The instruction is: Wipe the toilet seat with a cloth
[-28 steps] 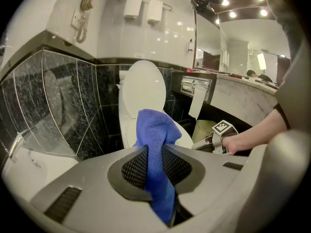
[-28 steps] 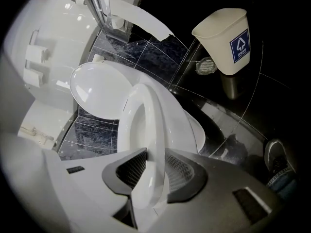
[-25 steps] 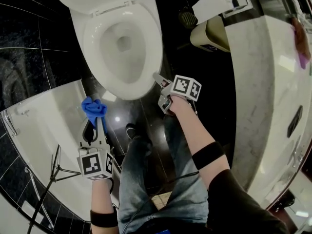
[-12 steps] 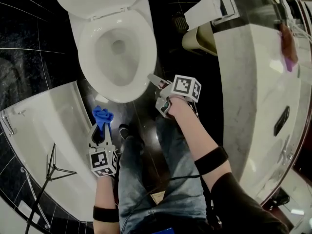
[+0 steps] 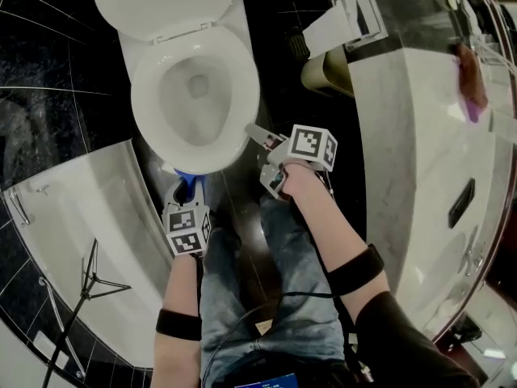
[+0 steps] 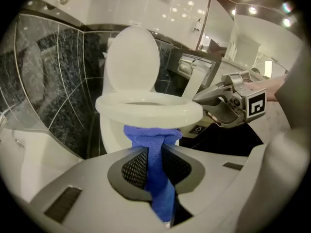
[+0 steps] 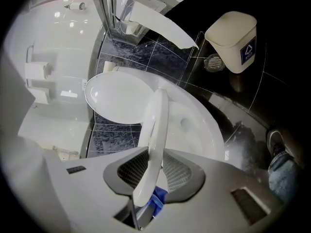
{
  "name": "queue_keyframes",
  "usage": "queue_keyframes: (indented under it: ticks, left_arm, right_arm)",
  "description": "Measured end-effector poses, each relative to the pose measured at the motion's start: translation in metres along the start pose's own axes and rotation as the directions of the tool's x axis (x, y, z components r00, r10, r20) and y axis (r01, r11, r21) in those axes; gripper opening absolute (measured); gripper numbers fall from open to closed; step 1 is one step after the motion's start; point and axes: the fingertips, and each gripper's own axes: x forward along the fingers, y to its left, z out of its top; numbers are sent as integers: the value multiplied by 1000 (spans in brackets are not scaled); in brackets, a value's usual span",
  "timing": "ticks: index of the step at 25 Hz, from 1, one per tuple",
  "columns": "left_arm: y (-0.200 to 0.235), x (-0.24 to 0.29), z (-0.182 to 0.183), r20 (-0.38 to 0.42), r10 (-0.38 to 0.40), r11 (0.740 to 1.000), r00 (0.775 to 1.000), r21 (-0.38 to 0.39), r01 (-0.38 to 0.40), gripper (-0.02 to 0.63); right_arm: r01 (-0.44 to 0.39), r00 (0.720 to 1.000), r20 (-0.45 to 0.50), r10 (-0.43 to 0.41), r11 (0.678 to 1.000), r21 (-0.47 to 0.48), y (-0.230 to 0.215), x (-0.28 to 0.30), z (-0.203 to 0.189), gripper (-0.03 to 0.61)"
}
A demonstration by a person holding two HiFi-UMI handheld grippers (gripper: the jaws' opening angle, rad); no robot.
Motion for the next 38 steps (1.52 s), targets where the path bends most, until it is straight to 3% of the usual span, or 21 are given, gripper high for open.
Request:
queue_keyframes:
  ticks: [10, 14, 18, 22, 27, 32, 34, 38]
  left_arm:
    - [3, -10, 64, 46, 56, 998, 997, -34, -54, 69]
    - [4, -21, 102, 102, 79, 996, 992, -52, -74, 69]
    - [8, -33, 148, 162, 101, 994, 982, -52, -94, 69]
    - [14, -42, 195, 212, 119, 992, 970, -60, -109, 69]
    - [22, -49, 254, 263, 138, 990, 955, -37, -133, 69]
    - [36, -46, 315, 316, 159, 987, 935, -30, -157, 71]
    - [43, -43, 339, 334, 168, 985, 927, -26, -169, 71]
    - [56, -32, 379, 360, 190, 980, 913, -9, -200, 71]
  right_arm:
    - [-76, 994, -89, 61, 982, -172, 39, -12, 12, 140]
    - [-72, 995, -83, 48, 946, -315, 60, -35, 29, 135]
    - [-97, 995, -51, 83, 913, -396, 82, -63, 44, 81]
    - [-59, 998, -24, 55, 854, -518, 100, -88, 51, 0]
    - [-43, 999, -24, 37, 733, -679, 129, -118, 50, 2]
    - [-50, 999, -28, 44, 632, -773, 156, -143, 50, 2]
    - [-43, 999, -18, 47, 605, -795, 165, -152, 52, 2]
    - [-32, 998, 1, 55, 586, -810, 172, -170, 62, 2]
